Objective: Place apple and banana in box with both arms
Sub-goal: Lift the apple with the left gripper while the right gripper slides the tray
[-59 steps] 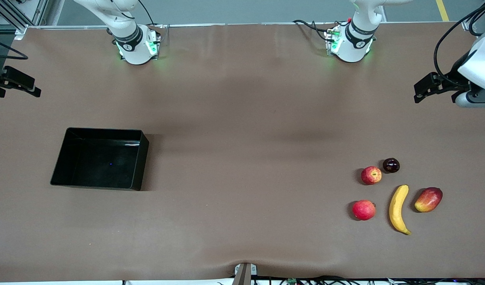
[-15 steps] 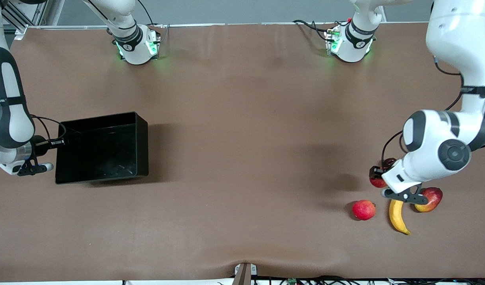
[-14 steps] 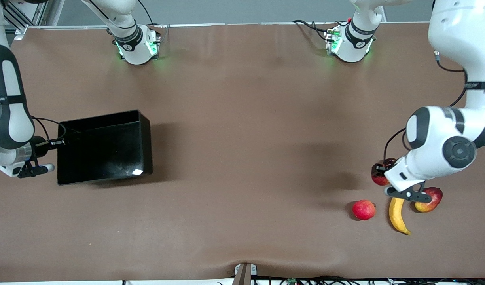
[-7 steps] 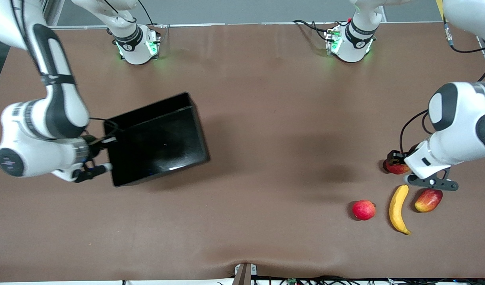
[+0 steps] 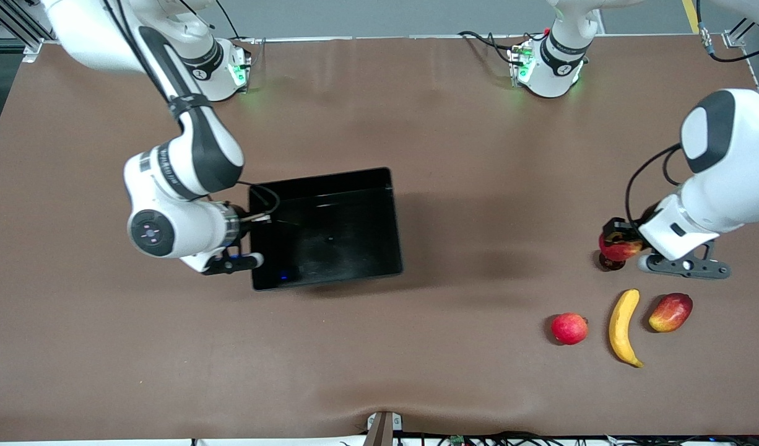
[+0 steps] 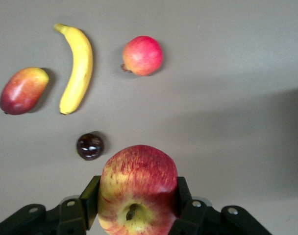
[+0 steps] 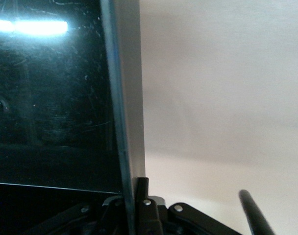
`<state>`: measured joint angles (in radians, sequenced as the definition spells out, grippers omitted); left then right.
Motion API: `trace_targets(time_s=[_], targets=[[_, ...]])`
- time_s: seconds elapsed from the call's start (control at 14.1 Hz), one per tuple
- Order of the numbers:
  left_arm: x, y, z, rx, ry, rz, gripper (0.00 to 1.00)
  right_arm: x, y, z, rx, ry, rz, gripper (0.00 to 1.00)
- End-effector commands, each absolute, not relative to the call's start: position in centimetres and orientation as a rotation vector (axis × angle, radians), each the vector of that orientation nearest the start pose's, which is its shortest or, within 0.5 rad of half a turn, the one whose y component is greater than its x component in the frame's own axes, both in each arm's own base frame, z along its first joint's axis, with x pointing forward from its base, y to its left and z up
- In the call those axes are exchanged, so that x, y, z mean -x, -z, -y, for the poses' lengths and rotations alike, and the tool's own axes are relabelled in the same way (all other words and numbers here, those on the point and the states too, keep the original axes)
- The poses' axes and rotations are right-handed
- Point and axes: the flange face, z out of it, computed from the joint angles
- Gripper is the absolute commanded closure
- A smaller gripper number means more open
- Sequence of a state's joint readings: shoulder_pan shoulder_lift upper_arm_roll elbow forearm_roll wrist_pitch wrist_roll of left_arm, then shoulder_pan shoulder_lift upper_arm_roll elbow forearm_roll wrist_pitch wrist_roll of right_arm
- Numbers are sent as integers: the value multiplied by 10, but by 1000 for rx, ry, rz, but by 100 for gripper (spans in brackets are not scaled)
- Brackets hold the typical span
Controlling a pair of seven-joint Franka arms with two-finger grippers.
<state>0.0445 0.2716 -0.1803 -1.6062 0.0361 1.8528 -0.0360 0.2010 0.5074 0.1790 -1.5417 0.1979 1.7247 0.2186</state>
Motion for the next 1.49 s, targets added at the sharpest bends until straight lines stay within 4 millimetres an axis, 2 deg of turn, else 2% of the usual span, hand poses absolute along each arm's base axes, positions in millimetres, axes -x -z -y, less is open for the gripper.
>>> trace_targets(time_s=[0.0, 0.21, 0.36, 0.5, 0.57, 0.64, 0.71, 0.78, 0.85, 0.92, 1.07, 1.14, 1.28, 1.35, 1.42], targets=[[-624, -475, 101, 3171, -52, -57, 100, -594, -331, -302, 2908, -535, -10, 100], [-622, -468, 122, 3179, -61, -8, 100, -568, -293, -384, 2932, -453, -137, 100], [-620, -466, 136, 3186, -66, 18, 100, -552, -265, -419, 2933, -414, -160, 100], [-614, -452, 151, 3184, -73, 32, 100, -543, -249, -434, 2944, -408, -198, 100], [-609, -443, 162, 3183, -67, 33, 100, -543, -248, -433, 2945, -409, -202, 51], [-604, -434, 174, 3183, -62, 45, 100, -544, -247, -432, 2952, -407, -188, 9], [-600, -427, 183, 3184, -63, 61, 100, -546, -250, -432, 2966, -384, -163, 0], [-594, -420, 195, 3184, -67, 60, 100, -551, -263, -429, 2968, -358, -160, 0], [-588, -410, 206, 3183, -73, 71, 100, -568, -290, -418, 2954, -320, -177, 0], [-582, -397, 216, 3183, -76, 96, 100, -587, -324, -396, 2950, -333, -210, 0], [-566, -376, 248, 3188, -64, 109, 100, -612, -393, -371, 2978, -371, -204, 0], [-561, -368, 263, 3187, -74, 133, 100, -623, -415, -355, 2982, -352, -219, 0], [-549, -350, 291, 3142, -73, 78, 100, -636, -440, -310, 3000, -402, -289, 0], [-543, -340, 304, 3122, -69, 64, 100, -643, -475, -283, 3001, -365, -295, 0], [-537, -329, 317, 3111, -77, 78, 100, -647, -497, -258, 3000, -355, -239, 0]])
